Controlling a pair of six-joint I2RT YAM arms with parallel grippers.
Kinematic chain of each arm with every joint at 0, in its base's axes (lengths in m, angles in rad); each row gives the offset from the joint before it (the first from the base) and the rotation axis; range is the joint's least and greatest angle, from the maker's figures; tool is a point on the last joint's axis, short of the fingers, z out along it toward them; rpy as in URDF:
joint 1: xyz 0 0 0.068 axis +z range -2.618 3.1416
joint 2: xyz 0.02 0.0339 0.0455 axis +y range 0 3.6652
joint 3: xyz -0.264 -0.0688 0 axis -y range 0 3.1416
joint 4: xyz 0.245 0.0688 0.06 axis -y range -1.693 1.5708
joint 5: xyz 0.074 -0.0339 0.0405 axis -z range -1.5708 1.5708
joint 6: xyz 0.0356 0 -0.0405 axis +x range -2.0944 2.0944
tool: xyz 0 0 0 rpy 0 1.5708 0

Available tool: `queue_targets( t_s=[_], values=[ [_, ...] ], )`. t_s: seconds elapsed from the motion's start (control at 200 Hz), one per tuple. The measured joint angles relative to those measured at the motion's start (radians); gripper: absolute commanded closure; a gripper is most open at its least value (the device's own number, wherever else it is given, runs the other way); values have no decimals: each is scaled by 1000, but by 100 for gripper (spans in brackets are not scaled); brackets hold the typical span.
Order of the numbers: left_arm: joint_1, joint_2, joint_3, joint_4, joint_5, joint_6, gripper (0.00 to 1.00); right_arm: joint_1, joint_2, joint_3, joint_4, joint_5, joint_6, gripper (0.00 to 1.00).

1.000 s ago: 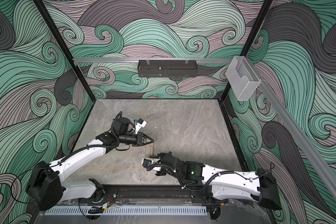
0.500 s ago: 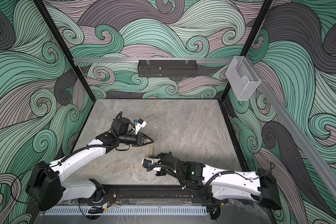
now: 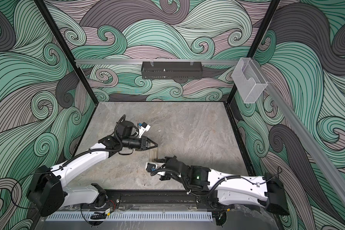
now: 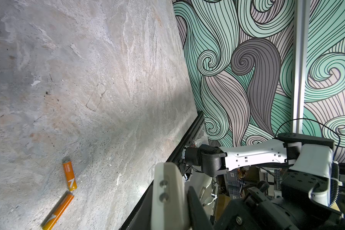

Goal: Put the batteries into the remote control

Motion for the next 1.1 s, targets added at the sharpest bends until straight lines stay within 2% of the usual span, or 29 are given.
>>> queue_targets(
  t_s=[0.2,0.57,0.901,1.006,1.101],
  values=[
    [0,0,0,-5,0,0,100,0,0,-2,16,3,-5,63],
    [0,0,0,-30,-2,-9,100,-1,-2,-4,52,8,-6,59],
    [13,0,12,-57,-51,-30,100,-1,-16,-9,59,8,2,53],
    [14,-2,26,-83,-106,-28,100,-15,-45,-7,47,5,69,52],
    [14,-5,37,-86,-162,-26,100,-101,-73,18,3,-54,185,52]
  ],
)
